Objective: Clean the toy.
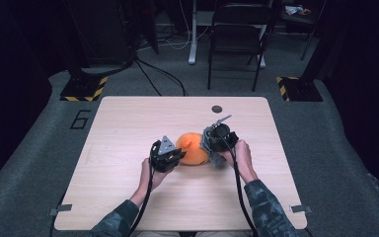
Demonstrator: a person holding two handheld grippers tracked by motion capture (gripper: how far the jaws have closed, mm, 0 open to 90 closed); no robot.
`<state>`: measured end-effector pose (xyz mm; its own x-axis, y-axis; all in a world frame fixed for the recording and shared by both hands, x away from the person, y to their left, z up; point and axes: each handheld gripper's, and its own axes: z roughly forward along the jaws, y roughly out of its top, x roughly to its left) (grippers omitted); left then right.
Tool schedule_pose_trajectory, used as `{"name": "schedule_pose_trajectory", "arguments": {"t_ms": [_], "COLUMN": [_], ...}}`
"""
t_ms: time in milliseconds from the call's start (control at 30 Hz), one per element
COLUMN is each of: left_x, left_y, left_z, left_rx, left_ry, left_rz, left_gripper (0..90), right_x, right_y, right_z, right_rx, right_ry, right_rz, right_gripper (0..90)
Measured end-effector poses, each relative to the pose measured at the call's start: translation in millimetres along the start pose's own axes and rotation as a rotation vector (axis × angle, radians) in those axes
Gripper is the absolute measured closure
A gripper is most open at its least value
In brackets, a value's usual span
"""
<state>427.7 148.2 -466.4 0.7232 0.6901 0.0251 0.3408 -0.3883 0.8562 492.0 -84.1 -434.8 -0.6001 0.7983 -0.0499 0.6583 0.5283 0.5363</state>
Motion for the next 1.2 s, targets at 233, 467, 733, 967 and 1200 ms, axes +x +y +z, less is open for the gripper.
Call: {"name": "schedule_pose_trajectory", "arguments": {"t_ms": [233, 467, 733, 967, 1200], "left_x": [1.3, 3.0, 7.2, 6.8, 3.5], "left_y": [0.0, -0.8, -2.2, -2.3, -0.4], "left_z": [-0.5, -1.0, -1.2, -1.1, 0.8], "left_rx": [0.001, -0.002, -0.018, -0.010, 0.051], "left_ry": [-0.001, 0.004, 0.010, 0.010, 0.031], "left_rz": [0.003, -0.007, -0.032, -0.025, 0.018], "left_gripper": [79.9, 79.7, 79.1, 75.9, 53.6], "right_x": [-11.3, -12.9, -14.4, 8.8, -2.5], "right_y": [-11.9, -19.2, -3.0, 6.8, 2.8], "right_z": [26.4, 45.8, -5.4, -14.8, 1.3], "right_rx": [0.085, 0.137, 0.008, -0.029, -0.049], "right_ry": [-0.026, -0.015, -0.036, 0.006, -0.008], "right_rz": [0.023, 0.041, 0.024, -0.051, 0.006], "right_gripper": [73.0, 72.7, 72.7, 73.0, 73.0]}}
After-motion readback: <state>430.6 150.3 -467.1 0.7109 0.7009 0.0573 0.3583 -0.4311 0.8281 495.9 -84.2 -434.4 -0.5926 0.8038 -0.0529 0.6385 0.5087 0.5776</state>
